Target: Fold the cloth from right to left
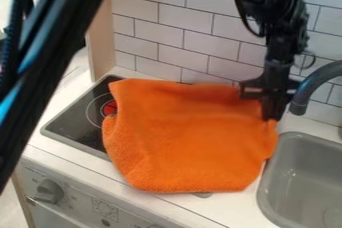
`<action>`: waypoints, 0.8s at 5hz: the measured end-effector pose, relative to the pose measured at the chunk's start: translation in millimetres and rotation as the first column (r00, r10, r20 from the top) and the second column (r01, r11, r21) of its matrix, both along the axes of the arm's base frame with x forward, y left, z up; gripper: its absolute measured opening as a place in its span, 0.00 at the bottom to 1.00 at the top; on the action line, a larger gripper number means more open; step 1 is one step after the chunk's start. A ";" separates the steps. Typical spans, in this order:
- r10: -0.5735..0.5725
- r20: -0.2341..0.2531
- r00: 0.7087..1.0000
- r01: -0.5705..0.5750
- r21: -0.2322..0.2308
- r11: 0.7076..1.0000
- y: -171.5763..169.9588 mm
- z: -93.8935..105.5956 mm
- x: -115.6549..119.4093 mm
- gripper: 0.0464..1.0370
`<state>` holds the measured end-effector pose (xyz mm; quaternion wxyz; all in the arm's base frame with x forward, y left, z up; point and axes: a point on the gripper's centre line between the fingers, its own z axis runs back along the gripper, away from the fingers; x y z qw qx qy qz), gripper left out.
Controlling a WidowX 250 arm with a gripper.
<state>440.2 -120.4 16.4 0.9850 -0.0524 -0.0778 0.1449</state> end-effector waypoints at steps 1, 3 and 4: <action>0.021 0.037 0.999 -0.021 -0.019 1.000 13.2 27.0 -2.8 0.01; 0.028 0.052 0.998 -0.023 -0.093 0.995 82.7 69.2 -12.3 0.01; 0.008 0.036 0.999 -0.004 -0.103 0.995 115.4 69.8 -26.9 0.01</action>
